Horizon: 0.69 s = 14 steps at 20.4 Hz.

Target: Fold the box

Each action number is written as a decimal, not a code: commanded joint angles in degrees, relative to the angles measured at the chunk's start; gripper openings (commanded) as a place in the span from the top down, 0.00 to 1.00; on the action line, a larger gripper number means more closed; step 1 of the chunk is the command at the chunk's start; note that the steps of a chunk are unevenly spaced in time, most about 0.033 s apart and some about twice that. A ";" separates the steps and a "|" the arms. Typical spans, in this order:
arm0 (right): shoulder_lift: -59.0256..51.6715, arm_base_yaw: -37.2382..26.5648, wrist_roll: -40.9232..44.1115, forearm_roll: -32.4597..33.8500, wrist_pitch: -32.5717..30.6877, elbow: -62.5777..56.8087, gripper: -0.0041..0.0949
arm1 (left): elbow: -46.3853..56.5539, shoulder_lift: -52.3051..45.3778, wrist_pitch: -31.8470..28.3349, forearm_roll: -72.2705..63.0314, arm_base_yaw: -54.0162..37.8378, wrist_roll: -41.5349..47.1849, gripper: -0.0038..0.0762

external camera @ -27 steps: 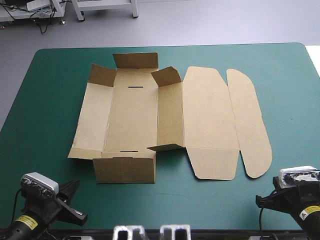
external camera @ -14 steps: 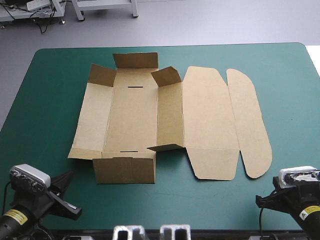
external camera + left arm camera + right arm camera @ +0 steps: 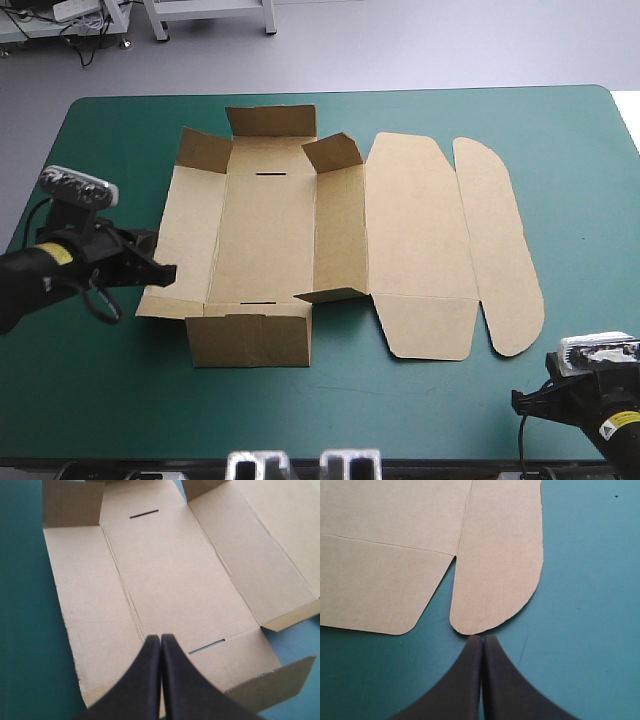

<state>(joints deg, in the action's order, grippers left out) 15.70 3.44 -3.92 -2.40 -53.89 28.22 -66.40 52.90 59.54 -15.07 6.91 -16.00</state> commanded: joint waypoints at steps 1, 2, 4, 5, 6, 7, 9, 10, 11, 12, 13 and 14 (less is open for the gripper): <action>0.74 0.08 -0.64 -0.15 3.25 1.66 0.98 | -3.32 7.11 -4.51 0.38 -0.08 2.08 0.96; 0.74 0.08 -0.64 -0.15 3.17 1.66 0.98 | -4.74 11.43 -4.77 1.30 -1.55 4.21 0.96; 0.74 0.08 -0.64 -0.15 3.17 1.66 0.98 | -7.63 18.10 -4.75 0.07 -5.74 4.70 0.96; 0.74 0.08 -0.64 -0.15 3.17 1.66 0.98 | -9.60 21.10 -4.38 -1.62 -8.96 4.70 0.96; 0.74 0.08 -0.64 -0.15 3.17 1.66 0.98 | -11.30 23.08 -3.85 -4.06 -11.74 4.70 0.96; 0.74 0.08 -0.64 -0.15 3.17 1.66 0.98 | -13.01 25.51 -2.20 -7.36 -15.74 4.49 0.96; 0.74 0.08 -0.64 -0.15 3.17 1.66 0.98 | -15.82 29.03 2.61 -10.88 -22.11 1.89 0.96; 0.74 0.08 -0.64 -0.15 3.17 1.66 0.98 | -16.35 30.11 4.25 -10.88 -23.72 1.34 0.96; 0.74 0.08 -0.64 -0.15 3.17 1.66 0.98 | -16.49 30.68 4.75 -10.52 -25.11 1.57 0.96; 0.74 0.08 -0.64 -0.15 3.17 1.66 0.98 | -16.49 30.97 4.88 -9.78 -25.41 2.06 0.96; 0.74 0.08 -0.64 -0.15 3.17 1.66 0.98 | -16.49 31.06 4.88 -8.98 -25.53 1.09 0.96; 0.74 0.08 -0.64 -0.15 3.17 1.66 0.98 | -16.49 31.10 5.03 -8.86 -25.53 -0.03 0.95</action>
<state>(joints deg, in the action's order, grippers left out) 15.70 3.44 -4.10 -2.40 -53.89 28.22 -80.76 85.88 65.01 -22.33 -18.38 -14.39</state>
